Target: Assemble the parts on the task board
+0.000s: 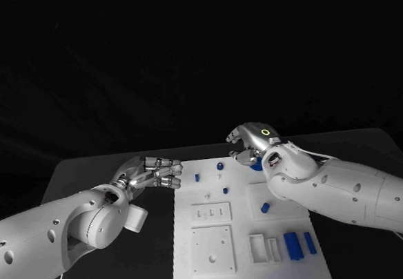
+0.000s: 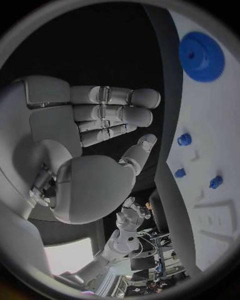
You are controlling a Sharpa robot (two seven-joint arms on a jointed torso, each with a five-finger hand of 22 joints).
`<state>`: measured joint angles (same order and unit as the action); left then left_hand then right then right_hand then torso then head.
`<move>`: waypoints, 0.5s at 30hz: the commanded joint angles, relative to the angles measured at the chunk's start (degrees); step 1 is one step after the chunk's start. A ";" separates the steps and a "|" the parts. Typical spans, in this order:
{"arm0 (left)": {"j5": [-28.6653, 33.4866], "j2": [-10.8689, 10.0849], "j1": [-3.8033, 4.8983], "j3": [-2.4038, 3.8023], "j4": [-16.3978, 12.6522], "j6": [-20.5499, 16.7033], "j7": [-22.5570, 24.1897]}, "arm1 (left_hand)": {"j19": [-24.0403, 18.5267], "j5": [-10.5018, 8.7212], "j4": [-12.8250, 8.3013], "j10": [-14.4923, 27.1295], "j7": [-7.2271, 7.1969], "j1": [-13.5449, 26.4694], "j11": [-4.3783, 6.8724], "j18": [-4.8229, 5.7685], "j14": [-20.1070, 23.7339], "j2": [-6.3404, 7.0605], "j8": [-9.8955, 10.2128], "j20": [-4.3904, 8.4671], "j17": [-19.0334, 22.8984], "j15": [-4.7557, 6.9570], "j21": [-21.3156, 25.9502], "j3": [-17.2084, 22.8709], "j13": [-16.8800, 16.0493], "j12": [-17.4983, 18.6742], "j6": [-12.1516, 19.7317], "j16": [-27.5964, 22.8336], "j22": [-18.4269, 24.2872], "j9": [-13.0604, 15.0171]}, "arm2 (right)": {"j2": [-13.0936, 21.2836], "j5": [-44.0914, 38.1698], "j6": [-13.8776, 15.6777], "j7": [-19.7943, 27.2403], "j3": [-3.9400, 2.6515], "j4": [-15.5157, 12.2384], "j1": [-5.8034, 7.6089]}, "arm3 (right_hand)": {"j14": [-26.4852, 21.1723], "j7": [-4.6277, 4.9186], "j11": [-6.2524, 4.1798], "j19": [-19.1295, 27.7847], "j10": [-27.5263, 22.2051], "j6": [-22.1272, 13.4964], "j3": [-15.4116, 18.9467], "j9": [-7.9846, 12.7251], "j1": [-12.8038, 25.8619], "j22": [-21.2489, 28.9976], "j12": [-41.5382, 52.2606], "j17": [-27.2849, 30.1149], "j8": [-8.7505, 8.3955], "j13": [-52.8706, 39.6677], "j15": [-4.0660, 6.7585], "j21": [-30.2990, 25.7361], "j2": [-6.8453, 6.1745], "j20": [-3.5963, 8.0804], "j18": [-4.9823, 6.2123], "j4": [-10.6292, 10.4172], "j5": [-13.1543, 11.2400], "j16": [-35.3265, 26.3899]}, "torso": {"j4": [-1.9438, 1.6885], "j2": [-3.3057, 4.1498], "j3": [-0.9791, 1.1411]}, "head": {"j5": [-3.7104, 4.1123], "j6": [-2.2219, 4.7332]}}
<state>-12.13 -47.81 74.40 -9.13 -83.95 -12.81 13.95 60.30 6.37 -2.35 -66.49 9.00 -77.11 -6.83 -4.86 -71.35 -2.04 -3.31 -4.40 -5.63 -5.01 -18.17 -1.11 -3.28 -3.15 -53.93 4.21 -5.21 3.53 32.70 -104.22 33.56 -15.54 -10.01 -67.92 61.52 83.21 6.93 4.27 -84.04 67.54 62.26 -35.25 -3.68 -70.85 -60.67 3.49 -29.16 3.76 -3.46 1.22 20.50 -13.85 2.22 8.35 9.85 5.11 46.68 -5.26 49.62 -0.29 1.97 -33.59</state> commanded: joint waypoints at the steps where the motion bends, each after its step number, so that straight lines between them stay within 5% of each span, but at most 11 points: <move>1: -0.15 -0.10 0.08 0.05 -0.12 0.49 0.29 | -0.46 -0.13 0.04 0.48 -0.03 0.17 -0.03 0.41 -0.06 -0.50 -0.16 0.09 -0.06 -0.16 -0.21 -0.29 -0.10 -0.18 0.36 0.08 0.05 -0.01 | 1.61 0.75 -4.31 -0.17 -0.22 -1.19 -0.02 | -0.12 -0.35 -0.08 -2.04 0.71 -0.18 0.53 0.01 0.52 -0.08 -0.08 -0.10 -0.19 0.00 0.36 0.29 -0.18 0.57 -0.28 -0.46 -0.32 0.28 | 0.63 -0.34 0.23 | -0.21 -0.07; 8: -0.15 -0.23 0.08 0.04 -0.02 0.54 0.35 | -0.45 -0.16 0.00 0.45 -0.05 0.09 -0.01 0.41 -0.04 -0.45 -0.15 0.09 -0.06 -0.16 -0.23 -0.29 -0.10 -0.18 0.29 0.07 0.09 0.00 | 4.11 0.66 -7.11 0.73 -0.51 -1.58 -0.34 | -0.10 -0.54 -0.80 -1.98 3.53 -0.56 1.41 0.00 0.72 0.23 -0.01 -0.07 -0.18 -0.12 0.72 -0.30 -0.73 0.88 -0.67 -0.57 0.68 0.04 | 0.96 -0.54 0.47 | -0.48 -0.17; 15: -0.14 -0.13 0.06 0.02 0.22 0.57 0.42 | -0.44 -0.16 -0.05 0.56 -0.03 0.03 -0.05 0.40 -0.07 -0.45 -0.15 0.10 -0.07 -0.15 -0.26 -0.26 -0.09 -0.17 0.40 0.09 0.13 -0.01 | 4.66 0.75 -11.06 1.28 -0.57 -0.07 -0.55 | 0.17 -1.05 -3.74 -2.23 13.21 -0.33 7.64 -0.14 -0.20 -1.35 2.61 -1.07 -0.10 -2.99 2.60 2.64 -0.08 2.75 -2.76 -0.41 2.50 0.40 | 0.71 -0.43 0.38 | -0.23 -0.20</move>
<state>-12.13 -48.05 74.42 -9.16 -83.69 -12.81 13.95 60.30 6.38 -2.35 -66.28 9.00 -77.11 -7.03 -4.86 -71.35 -2.04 -3.31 -4.40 -5.62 -5.01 -18.17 -1.11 -3.28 -3.15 -53.93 4.21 -5.14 3.53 37.36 -103.43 26.81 -15.15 -10.55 -68.34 61.02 83.37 6.06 0.68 -83.92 80.72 61.88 -28.04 -3.73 -70.64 -61.82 6.02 -30.13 3.77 -6.23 3.46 22.74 -14.08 4.63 6.50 9.43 7.36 46.82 -4.48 49.16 0.13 1.66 -33.80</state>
